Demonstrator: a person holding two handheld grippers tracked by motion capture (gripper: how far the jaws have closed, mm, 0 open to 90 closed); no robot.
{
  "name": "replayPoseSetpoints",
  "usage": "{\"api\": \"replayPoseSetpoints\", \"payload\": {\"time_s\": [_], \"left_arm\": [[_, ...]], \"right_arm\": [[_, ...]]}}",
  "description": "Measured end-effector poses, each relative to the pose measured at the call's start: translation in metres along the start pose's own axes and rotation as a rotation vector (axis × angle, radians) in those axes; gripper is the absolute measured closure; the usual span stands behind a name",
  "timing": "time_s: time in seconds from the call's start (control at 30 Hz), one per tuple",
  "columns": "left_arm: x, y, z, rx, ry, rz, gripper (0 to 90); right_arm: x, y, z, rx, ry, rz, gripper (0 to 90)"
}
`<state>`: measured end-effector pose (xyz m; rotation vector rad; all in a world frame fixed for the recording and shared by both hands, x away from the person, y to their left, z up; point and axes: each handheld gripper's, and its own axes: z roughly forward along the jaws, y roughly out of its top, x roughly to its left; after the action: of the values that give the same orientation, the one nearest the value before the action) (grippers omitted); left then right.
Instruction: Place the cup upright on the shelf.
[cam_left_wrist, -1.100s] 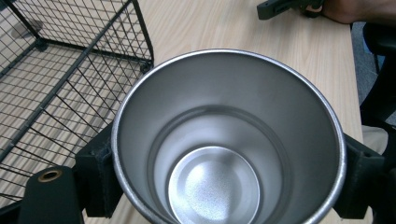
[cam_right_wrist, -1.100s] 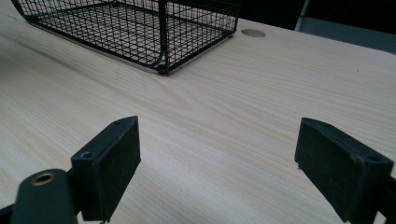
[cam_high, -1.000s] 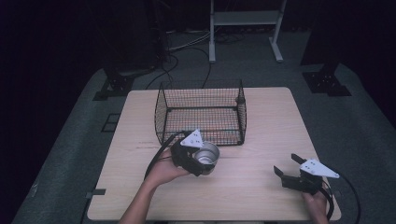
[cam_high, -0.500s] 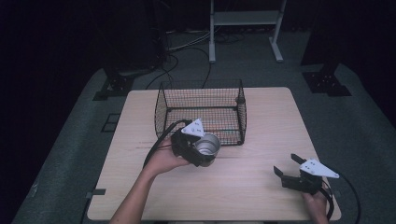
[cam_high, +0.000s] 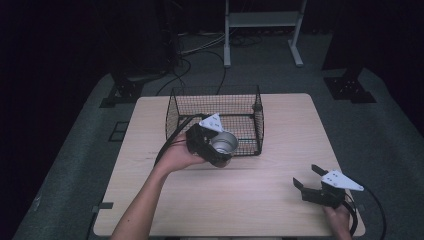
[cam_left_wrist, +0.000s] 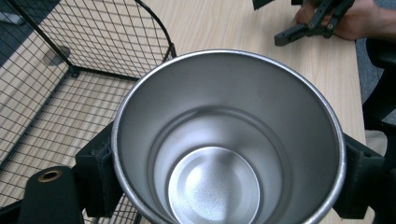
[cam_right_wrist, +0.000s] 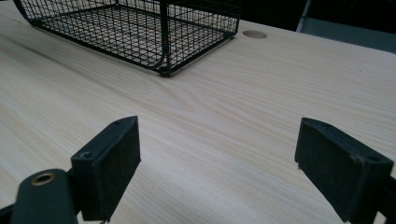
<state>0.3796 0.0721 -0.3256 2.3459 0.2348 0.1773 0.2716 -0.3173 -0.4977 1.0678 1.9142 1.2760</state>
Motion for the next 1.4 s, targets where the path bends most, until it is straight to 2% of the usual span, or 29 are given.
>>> {"api": "replayPoseSetpoints", "payload": {"time_s": [0.23,0.4,0.67,0.97,1.2,1.23,1.4], "left_arm": [[0.007,0.015,-0.008,-0.014,0.000,0.011,15.6],[0.016,0.027,-0.011,0.008,0.015,0.026,15.6],[0.027,0.038,-0.015,0.010,0.025,0.017,15.6],[0.046,0.053,-0.015,0.029,0.040,0.009,15.6],[0.058,0.057,-0.013,0.031,0.056,-0.005,15.6],[0.062,0.055,-0.011,0.027,0.063,-0.021,15.6],[0.071,0.052,-0.006,0.039,0.069,-0.045,15.6]], "right_arm": [[0.000,0.000,0.000,0.001,0.000,0.002,13.5],[0.000,0.000,0.000,0.000,0.002,0.003,13.5],[-0.001,0.000,0.000,0.000,0.005,0.002,13.5],[-0.001,0.000,0.000,-0.003,0.008,0.006,13.5],[-0.001,0.000,0.000,-0.007,0.010,0.010,13.5],[-0.001,0.000,-0.001,-0.009,0.011,0.011,13.5],[-0.002,0.000,-0.001,-0.012,0.013,0.007,13.5]]}}
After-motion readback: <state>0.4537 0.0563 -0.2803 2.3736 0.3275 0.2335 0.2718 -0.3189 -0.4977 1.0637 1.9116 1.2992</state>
